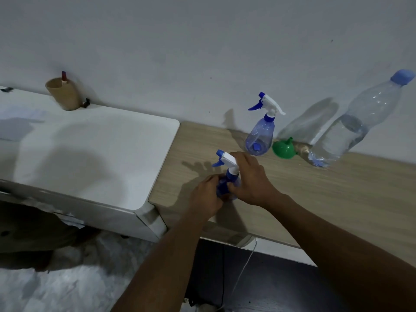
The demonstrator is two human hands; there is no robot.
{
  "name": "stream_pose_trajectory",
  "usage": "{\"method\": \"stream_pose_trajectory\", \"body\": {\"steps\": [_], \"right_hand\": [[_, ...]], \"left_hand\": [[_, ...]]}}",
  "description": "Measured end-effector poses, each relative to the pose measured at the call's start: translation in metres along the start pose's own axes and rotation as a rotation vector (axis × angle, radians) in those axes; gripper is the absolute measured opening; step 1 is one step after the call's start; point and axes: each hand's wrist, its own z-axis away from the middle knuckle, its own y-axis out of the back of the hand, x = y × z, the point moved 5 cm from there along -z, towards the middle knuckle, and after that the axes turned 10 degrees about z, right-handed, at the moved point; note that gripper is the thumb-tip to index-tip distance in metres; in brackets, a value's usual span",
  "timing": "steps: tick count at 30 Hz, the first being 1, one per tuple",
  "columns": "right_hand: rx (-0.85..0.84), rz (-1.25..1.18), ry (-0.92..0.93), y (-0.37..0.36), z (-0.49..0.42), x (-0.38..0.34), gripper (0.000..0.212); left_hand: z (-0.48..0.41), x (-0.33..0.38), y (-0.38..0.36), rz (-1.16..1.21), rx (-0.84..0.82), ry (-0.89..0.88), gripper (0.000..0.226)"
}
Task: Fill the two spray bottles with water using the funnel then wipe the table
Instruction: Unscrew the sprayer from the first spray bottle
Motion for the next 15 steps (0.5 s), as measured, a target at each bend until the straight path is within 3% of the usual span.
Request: {"method": "stream_pose_trajectory", "body": {"steps": [5, 9, 13, 15], "right_hand": [[-0.023, -0.003, -0.023, 0.0009, -0.0031, 0.0005, 0.053], [-0.071, -0.011, 0.008, 0.0025, -0.0011, 0.0046, 0.069], [-0.044, -0.031, -0.013, 0.0013, -0.0003, 0.0070, 0.052], [-0.075, -0.103, 0.028, 0.0000, 0.0027, 0.0068, 0.061]], "left_hand": [[-0.0001, -0.0023, -0.0037, 0.012, 0.001, 0.012, 0.060], [0.0004, -0.0001, -0.0029, 0.004, 0.005, -0.004, 0.058], [0.0015, 0.0002, -0.0050, 0.015, 0.003, -0.011, 0.057], [0.0023, 0.0014, -0.0046, 0.005, -0.003, -0.019, 0.058]]}}
